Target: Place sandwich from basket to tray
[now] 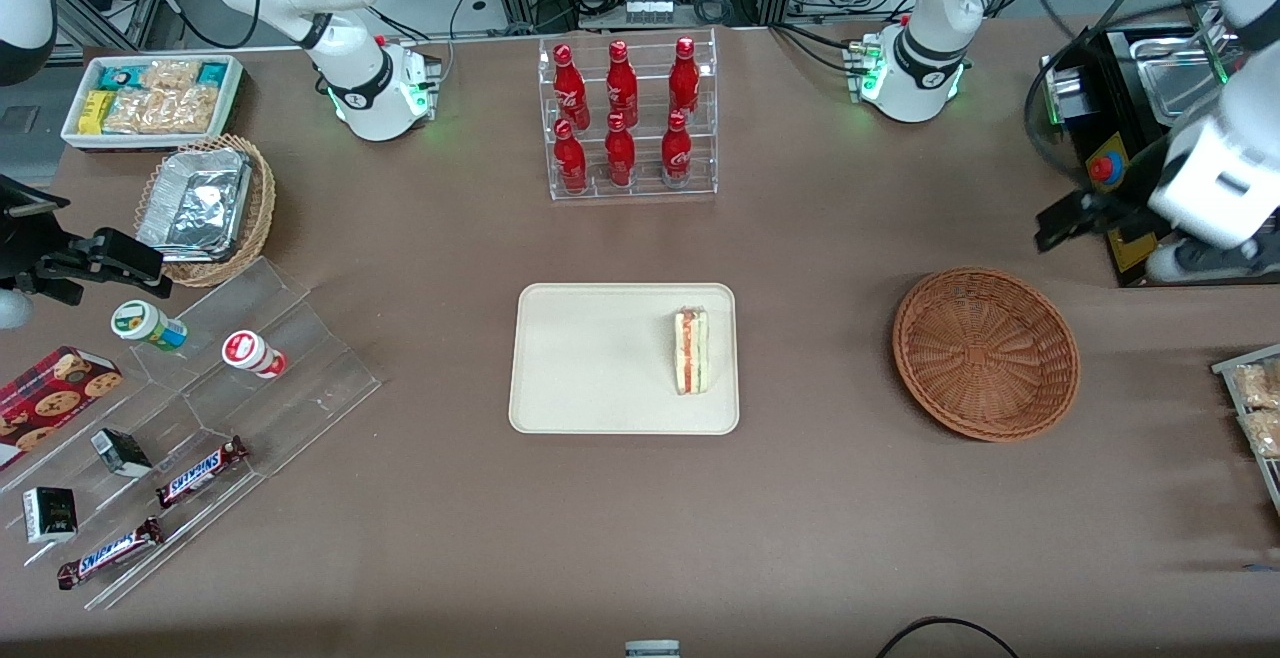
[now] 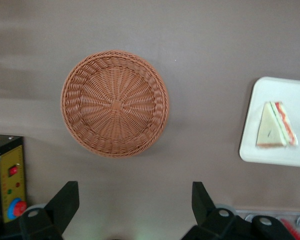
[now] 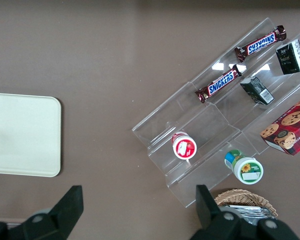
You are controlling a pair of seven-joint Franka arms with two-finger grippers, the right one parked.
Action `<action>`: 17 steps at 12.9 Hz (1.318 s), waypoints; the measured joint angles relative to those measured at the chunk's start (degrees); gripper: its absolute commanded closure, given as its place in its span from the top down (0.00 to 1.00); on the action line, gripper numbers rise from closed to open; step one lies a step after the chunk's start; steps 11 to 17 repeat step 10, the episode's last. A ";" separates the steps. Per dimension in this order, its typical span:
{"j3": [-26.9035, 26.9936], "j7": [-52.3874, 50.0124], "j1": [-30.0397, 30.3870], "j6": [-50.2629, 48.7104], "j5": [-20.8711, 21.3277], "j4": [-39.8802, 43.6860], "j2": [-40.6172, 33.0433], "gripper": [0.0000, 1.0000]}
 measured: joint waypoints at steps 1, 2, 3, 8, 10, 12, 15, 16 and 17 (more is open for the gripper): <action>0.01 0.70 0.04 -1.01 0.91 -0.17 -1.25 1.00; 0.01 1.10 0.04 -1.63 2.59 -0.78 -2.39 1.00; 0.03 1.26 0.04 -1.67 3.67 -1.66 -3.26 1.00; -0.44 1.34 -0.18 -0.65 4.14 -5.58 -3.76 1.00; -0.46 1.34 -0.16 -0.55 4.14 -5.76 -3.92 1.00; -0.46 1.34 -0.16 -0.55 4.14 -5.76 -3.92 1.00; -0.46 1.34 -0.16 -0.55 4.14 -5.76 -3.92 1.00; -0.46 1.34 -0.16 -0.55 4.14 -5.76 -3.92 1.00; -0.46 1.34 -0.16 -0.55 4.14 -5.76 -3.92 1.00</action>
